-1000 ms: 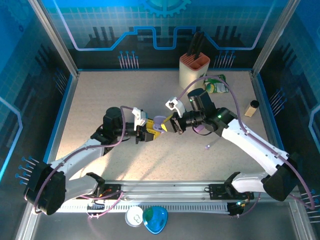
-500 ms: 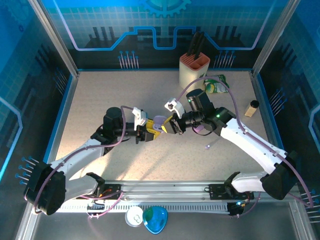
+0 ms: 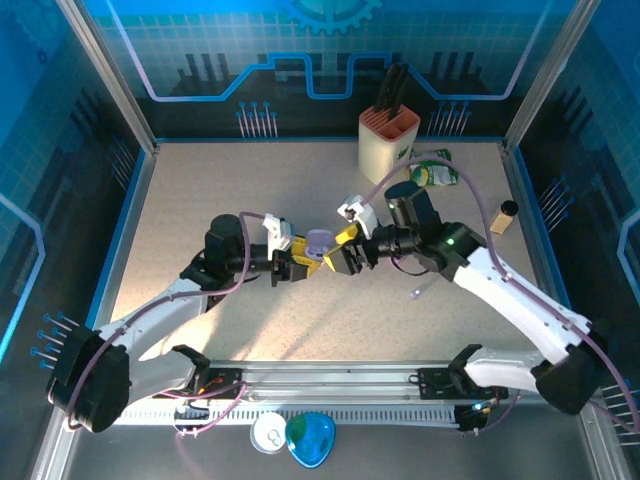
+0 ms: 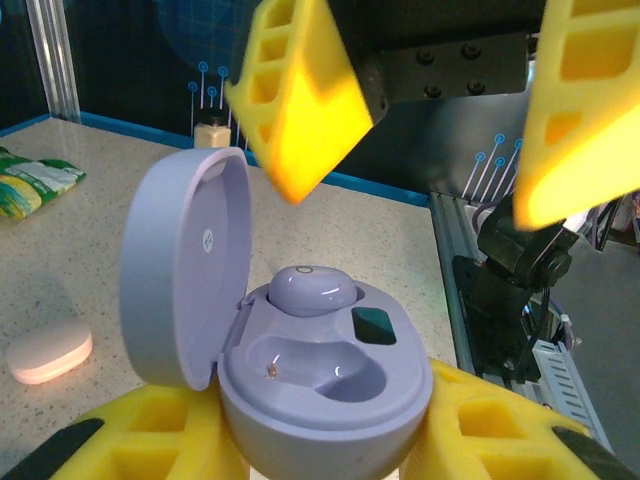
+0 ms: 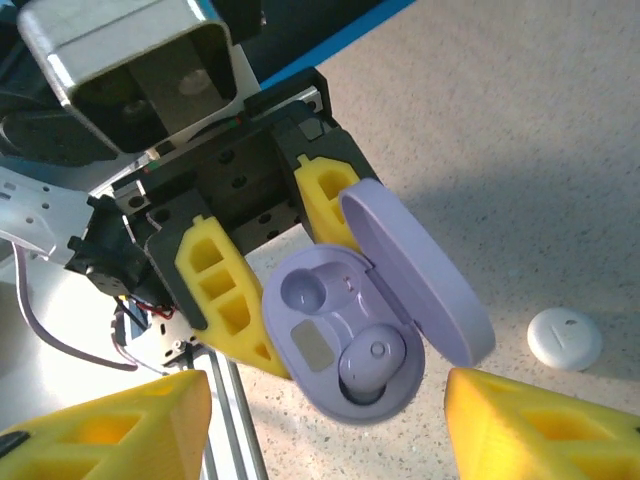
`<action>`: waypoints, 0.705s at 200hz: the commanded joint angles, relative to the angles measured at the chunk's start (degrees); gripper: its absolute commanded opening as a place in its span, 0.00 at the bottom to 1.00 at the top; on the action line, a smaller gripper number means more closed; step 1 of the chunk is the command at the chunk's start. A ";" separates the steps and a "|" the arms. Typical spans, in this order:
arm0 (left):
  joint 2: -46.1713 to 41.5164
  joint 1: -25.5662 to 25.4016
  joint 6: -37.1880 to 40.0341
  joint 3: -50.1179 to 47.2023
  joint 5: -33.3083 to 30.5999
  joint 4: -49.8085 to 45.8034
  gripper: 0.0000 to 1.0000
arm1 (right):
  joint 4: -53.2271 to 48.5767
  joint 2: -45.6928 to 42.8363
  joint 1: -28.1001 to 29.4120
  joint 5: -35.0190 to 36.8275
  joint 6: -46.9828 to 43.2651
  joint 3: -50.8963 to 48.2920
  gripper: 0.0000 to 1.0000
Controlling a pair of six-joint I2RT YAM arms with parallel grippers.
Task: Insert wireless bluetooth earbuds into charging case
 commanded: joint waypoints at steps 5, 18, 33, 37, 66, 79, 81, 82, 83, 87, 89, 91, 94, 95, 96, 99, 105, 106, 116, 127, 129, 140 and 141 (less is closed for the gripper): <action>-1.17 -0.03 2.21 0.69 -0.02 1.31 0.26 | 6.41 -6.66 -1.82 1.24 2.10 -4.86 0.66; -1.18 -0.08 2.17 0.56 0.05 1.71 0.26 | 7.99 -9.82 -4.21 2.46 4.78 -8.01 0.66; -1.49 -0.07 2.17 0.11 -0.26 2.55 0.26 | 8.16 -13.03 -8.25 5.76 8.93 -11.54 0.66; -1.51 -0.08 2.25 0.02 -0.38 2.81 0.26 | 7.69 -13.76 -9.52 7.03 10.38 -12.45 0.66; -1.55 -0.02 2.34 -0.25 -1.21 3.55 0.26 | -4.48 -13.49 -17.97 17.05 15.33 -15.72 0.66; -1.25 -0.08 2.51 -0.01 -1.64 3.26 0.26 | -11.14 -10.17 -19.13 23.70 15.10 -15.62 0.67; -1.23 -0.08 2.52 0.06 -1.69 3.24 0.26 | -11.96 -9.52 -19.09 24.82 15.21 -15.60 0.67; -1.24 -0.08 2.56 0.07 -1.70 3.24 0.26 | -12.33 -9.23 -19.08 25.30 15.29 -15.60 0.67; -1.16 -0.08 2.59 0.07 -1.75 3.20 0.26 | -12.65 -8.90 -19.13 25.80 15.37 -15.64 0.67; -1.15 -0.03 2.61 0.24 -1.79 3.15 0.26 | -13.65 -7.79 -19.24 27.28 15.73 -15.78 0.68; -1.10 -0.05 2.56 0.25 -1.97 3.15 0.26 | -13.99 -7.28 -19.32 27.76 15.94 -15.95 0.68; -1.06 -0.07 2.60 0.25 -2.06 3.08 0.26 | -14.25 -6.67 -19.44 28.07 16.19 -16.10 0.68; -1.03 -0.08 2.53 0.33 -2.14 3.17 0.26 | -14.50 -5.91 -19.65 28.42 16.49 -16.34 0.68; -1.01 -0.08 2.53 0.34 -2.23 3.21 0.26 | -14.57 -5.57 -19.76 28.50 16.67 -16.50 0.68; -1.00 -0.08 2.48 0.34 -2.28 3.18 0.26 | -14.64 -5.27 -19.81 28.59 16.85 -16.58 0.68; -0.90 -0.07 2.46 0.41 -2.32 3.25 0.26 | -14.71 -4.52 -20.14 28.77 17.34 -16.87 0.68; -0.85 -0.08 2.43 0.51 -2.41 3.39 0.26 | -14.57 -3.11 -20.58 28.61 18.49 -17.48 0.68; -0.83 -0.08 2.43 0.51 -2.41 3.45 0.26 | -14.47 -2.85 -20.67 28.56 18.60 -17.59 0.68; -0.87 -0.08 2.13 0.67 -2.80 3.36 0.26 | -13.70 -0.50 -21.61 27.92 20.40 -18.73 0.68; -1.06 -0.03 1.91 0.62 -3.02 3.24 0.26 | -13.26 1.76 -22.22 28.02 22.03 -19.44 0.68; -1.14 -0.07 1.91 0.61 -3.02 3.24 0.26 | -13.13 2.01 -22.35 28.03 22.26 -19.53 0.68; -1.69 -0.07 1.87 0.30 -3.25 3.05 0.26 | -12.52 3.72 -22.61 28.88 22.96 -20.42 0.68; -1.73 -0.03 1.89 0.28 -3.31 3.06 0.27 | -12.39 3.81 -22.69 28.91 22.98 -20.51 0.68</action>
